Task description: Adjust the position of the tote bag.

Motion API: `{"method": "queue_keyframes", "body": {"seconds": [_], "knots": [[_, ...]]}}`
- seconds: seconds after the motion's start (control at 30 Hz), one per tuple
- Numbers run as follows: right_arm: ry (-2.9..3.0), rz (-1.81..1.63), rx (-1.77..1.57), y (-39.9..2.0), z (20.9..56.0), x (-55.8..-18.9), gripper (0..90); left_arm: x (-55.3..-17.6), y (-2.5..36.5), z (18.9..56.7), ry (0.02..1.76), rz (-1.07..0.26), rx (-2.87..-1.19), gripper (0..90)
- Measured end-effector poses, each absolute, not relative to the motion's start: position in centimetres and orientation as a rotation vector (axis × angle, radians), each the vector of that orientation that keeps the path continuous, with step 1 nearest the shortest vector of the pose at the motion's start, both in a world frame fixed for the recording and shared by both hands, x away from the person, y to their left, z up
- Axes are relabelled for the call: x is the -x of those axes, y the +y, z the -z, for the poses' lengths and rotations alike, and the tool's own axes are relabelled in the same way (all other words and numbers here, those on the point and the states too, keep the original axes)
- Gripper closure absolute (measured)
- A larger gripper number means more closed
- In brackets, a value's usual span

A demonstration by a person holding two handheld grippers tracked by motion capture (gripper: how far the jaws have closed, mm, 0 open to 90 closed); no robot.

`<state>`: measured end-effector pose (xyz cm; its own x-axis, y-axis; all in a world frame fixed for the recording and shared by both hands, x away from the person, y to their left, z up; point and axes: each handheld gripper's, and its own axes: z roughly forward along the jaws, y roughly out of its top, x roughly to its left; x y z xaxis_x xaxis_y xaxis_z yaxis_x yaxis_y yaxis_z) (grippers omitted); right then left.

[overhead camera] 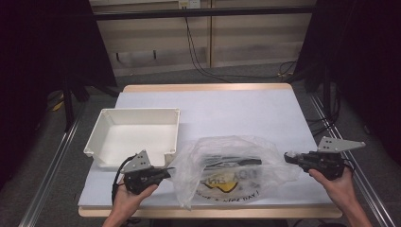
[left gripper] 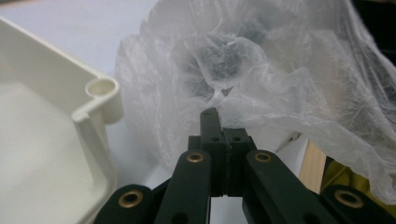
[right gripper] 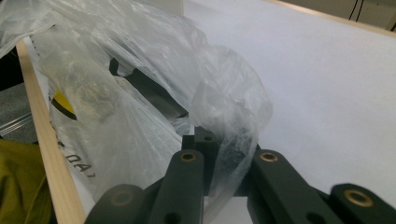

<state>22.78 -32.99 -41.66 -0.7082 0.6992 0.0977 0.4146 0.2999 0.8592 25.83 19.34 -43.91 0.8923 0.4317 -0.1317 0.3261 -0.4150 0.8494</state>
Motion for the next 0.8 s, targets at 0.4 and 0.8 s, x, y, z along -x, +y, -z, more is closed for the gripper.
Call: {"method": "queue_keyframes", "body": {"seconds": [0.4,0.8], "knots": [[2.384,-1.195,-1.034,-32.1,45.6,-23.4,88.4,-26.5,18.2,46.9,0.567,-0.090,-2.176,90.0],[2.435,-1.087,-1.076,-31.8,48.3,-23.5,89.0,-26.9,17.5,48.1,0.594,-0.083,-2.245,90.0]]}}
